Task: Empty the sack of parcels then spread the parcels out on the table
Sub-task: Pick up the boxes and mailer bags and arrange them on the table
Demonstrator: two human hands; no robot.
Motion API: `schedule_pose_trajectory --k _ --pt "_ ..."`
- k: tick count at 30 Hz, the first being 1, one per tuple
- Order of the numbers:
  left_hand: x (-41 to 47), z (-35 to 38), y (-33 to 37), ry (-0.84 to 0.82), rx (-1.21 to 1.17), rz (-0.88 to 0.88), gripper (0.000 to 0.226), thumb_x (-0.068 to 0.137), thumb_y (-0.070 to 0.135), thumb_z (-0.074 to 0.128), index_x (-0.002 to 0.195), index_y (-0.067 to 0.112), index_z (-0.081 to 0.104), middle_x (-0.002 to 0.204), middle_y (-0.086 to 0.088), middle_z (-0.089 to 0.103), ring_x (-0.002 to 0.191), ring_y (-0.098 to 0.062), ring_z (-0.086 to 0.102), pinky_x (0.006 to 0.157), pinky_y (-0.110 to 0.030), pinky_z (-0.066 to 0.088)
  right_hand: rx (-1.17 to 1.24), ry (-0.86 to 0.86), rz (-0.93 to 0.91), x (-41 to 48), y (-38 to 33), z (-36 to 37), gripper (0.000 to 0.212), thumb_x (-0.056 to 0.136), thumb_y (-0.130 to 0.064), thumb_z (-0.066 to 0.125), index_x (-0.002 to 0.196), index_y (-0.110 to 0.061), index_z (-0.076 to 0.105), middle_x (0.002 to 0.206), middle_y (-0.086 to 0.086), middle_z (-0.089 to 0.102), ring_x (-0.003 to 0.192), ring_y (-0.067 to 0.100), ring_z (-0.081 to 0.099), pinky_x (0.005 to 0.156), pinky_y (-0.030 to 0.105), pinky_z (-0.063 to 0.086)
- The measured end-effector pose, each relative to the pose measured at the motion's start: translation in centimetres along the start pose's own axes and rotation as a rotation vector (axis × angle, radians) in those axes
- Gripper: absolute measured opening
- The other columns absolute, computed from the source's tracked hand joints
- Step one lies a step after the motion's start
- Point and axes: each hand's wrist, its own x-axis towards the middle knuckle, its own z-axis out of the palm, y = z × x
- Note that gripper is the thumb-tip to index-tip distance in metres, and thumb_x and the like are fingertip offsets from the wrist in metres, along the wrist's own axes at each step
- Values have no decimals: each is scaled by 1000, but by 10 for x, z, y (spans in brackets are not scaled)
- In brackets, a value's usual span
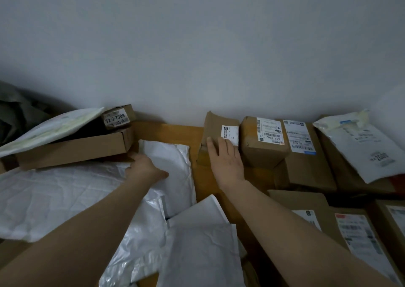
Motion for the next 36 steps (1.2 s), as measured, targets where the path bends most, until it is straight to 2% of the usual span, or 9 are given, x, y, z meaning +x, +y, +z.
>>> schedule_pose_trajectory --k 3,7,12,15,20,24,29,33,36 --pt "1 3 2 -34 -144 40 87 72 11 79 139 -5 27 118 -17 54 117 -33 50 92 -39 46 27 89 -22 -3 0 4 74 81 -2 64 145 -11 29 144 17 32 136 35 29 115 46 21" --pt "-11 -13 10 -42 -275 215 11 77 5 67 77 8 56 78 -6 56 86 -31 59 74 -39 51 322 262 -191 -8 -4 10 38 74 0 67 109 -15 62 111 5 58 97 23 58 81 35 54" --pt "-25 -39 36 142 -261 255 25 83 14 56 103 -1 54 83 -10 53 74 -25 55 65 -33 47 1169 -383 138 -13 -24 -26 63 80 -52 66 133 -26 43 128 -5 51 112 12 52 96 38 48" --pt "-46 -43 49 5 -506 182 37 83 10 61 115 -5 50 79 -11 54 66 -22 55 54 -30 48 1265 -617 88 -20 -46 -48 82 77 -46 72 144 -31 26 132 -4 47 115 16 50 89 32 45" --pt "-70 -39 45 -213 -817 163 44 87 38 59 114 3 54 92 -16 64 76 -26 59 61 -32 49 1434 -457 345 -31 -36 -61 32 85 3 49 112 -14 57 95 4 62 89 21 60 73 32 53" --pt "-78 -25 12 -145 -605 -9 63 74 43 56 125 7 48 116 -15 54 102 -33 54 91 -44 48 1467 -516 483 -47 -14 -53 39 79 10 45 111 -9 57 104 10 62 93 25 59 81 40 54" --pt "-86 -14 -14 -359 -715 -169 35 82 19 60 114 8 51 111 -15 60 86 -27 57 74 -35 45 1643 -566 556 -56 -6 -43 44 77 17 40 111 -1 60 114 18 63 103 34 61 83 44 55" --pt "-65 -15 -23 -162 -896 -162 33 86 -4 59 119 -3 53 113 -21 61 99 -38 61 83 -49 53 1454 -508 631 -54 -7 -34 13 92 -6 48 94 -8 60 108 14 63 96 24 58 84 37 52" --pt "-48 -19 -27 88 -546 -18 43 90 2 53 132 0 45 129 -23 53 116 -41 52 99 -49 45 974 -518 605 -54 -3 -22 23 95 -5 41 109 -2 59 122 19 58 97 24 53 94 34 46"
